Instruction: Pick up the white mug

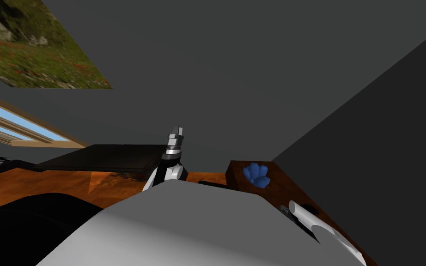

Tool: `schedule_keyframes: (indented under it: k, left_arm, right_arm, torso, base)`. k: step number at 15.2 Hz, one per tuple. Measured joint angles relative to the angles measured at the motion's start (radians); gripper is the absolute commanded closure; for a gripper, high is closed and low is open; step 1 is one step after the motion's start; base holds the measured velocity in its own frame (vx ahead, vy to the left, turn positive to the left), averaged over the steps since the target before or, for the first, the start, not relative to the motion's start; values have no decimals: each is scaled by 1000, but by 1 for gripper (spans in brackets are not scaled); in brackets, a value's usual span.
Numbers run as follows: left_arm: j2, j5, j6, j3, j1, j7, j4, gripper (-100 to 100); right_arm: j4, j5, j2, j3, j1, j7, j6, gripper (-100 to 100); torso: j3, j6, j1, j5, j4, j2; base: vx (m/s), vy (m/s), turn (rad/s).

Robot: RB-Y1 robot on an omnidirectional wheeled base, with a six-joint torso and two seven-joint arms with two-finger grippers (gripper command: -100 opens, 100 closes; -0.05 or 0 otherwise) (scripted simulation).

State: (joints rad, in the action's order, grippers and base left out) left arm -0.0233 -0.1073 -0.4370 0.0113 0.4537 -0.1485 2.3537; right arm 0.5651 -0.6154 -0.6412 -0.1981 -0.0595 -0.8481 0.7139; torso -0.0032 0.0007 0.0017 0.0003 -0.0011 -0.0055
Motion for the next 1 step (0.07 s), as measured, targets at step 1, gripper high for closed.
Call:
schedule_keyframes:
  k: [1]
  left_arm:
    - [0, 0, 0, 0, 0, 0, 0, 0]
  right_arm:
    - [9, -9, -11, -5, -5, -10, 13, 100]
  torso:
    - [0, 0, 2, 0, 0, 0]
  base:
    - [14, 43, -20]
